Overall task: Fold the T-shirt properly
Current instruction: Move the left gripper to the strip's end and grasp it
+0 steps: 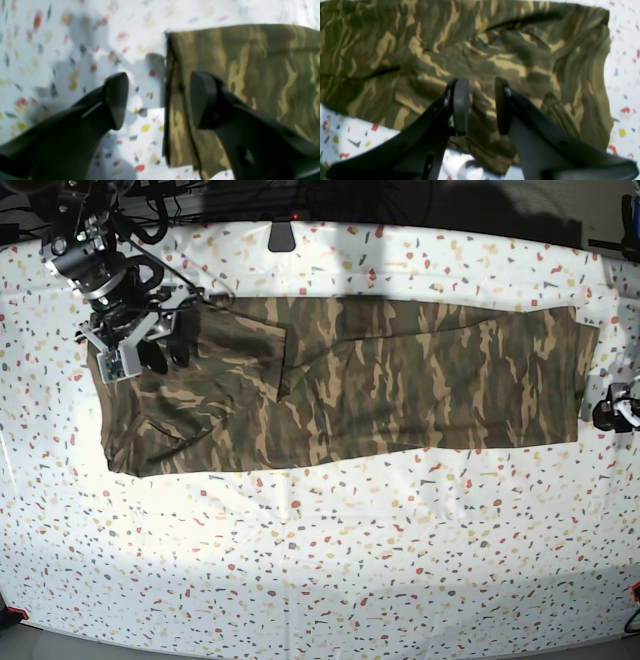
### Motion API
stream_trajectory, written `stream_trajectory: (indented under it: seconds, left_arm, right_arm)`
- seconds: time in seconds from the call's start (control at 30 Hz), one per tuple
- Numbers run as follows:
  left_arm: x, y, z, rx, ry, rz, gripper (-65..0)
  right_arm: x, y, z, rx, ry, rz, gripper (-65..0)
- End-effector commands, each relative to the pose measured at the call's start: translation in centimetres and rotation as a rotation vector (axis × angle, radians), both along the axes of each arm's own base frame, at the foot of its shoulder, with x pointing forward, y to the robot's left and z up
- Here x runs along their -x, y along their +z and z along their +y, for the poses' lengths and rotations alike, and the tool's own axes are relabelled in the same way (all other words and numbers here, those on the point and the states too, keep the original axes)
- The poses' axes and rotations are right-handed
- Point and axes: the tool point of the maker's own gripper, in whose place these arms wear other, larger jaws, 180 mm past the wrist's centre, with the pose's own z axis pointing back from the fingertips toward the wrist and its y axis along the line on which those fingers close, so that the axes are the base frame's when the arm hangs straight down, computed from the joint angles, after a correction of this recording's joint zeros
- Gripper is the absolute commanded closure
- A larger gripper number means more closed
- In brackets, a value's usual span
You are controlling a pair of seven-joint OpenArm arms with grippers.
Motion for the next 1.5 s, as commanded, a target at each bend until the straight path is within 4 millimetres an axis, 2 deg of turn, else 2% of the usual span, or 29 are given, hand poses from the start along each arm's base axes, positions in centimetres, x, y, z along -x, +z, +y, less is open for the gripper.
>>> stream_trajectory:
  seconds: [0.0,0.1,0.3,0.47,0.6,0.77,0.87,0.93,1.07,1.13,1.27,1.47]
  left_arm:
    - [-0.5,1.2,1.2,0.013,0.021,-0.007,-40.0]
    - [0.7,-0.5,1.6,0.091,0.024,0.065,-40.0]
    - [1.9,-2.2,-1.0,0.351,-0.003,0.051,-40.0]
    - [2.7,-2.0,-3.2,0.488,-0.038,0.063,-39.9]
    - [1.8,-1.1,-4.6,0.576,-0.035,0.006,-39.9]
    - [2.1,-2.5,-6.7,0.6,-0.054,0.04,-40.0]
    - [2.4,-3.3,-6.9,0.573,-0.06,0.066,-39.9]
    - [2.3,-3.2,-6.7,0.567,-0.056,0.06,-36.2]
    - [1.7,-2.3,-5.2,0.543,-0.037,0.026,-16.5]
    - [1.4,-1.6,-4.1,0.521,-0.031,0.008,-11.9]
    - [1.0,0.1,-2.7,0.524,-0.019,-0.028,-11.0]
    - [1.4,-0.7,-4.3,0.564,-0.04,0.001,-11.2]
  right_arm:
    - [-0.4,1.2,0.3,-0.023,0.011,-0.039,-18.3]
    - [-0.3,1.2,0.5,-0.044,0.013,-0.035,-18.3]
    - [-0.4,1.3,0.5,-0.043,0.013,-0.036,-18.3]
    - [-0.4,1.4,0.6,-0.053,0.014,-0.037,-18.3]
    - [-0.5,1.5,0.8,-0.066,0.015,-0.04,-18.3]
    - [-0.5,1.5,0.8,-0.066,0.015,-0.042,-18.3]
    - [-0.5,1.6,0.8,-0.066,0.015,-0.042,-18.3]
    - [-0.6,1.6,0.8,-0.065,0.016,-0.044,-18.3]
    - [-0.7,1.8,1.0,-0.084,0.018,-0.05,-18.3]
    - [-0.8,1.9,1.0,-0.086,0.018,-0.052,-18.2]
    - [-1.0,1.9,1.0,-0.08,0.019,-0.047,-18.3]
    - [-1.0,1.9,1.0,-0.08,0.018,-0.048,-18.3]
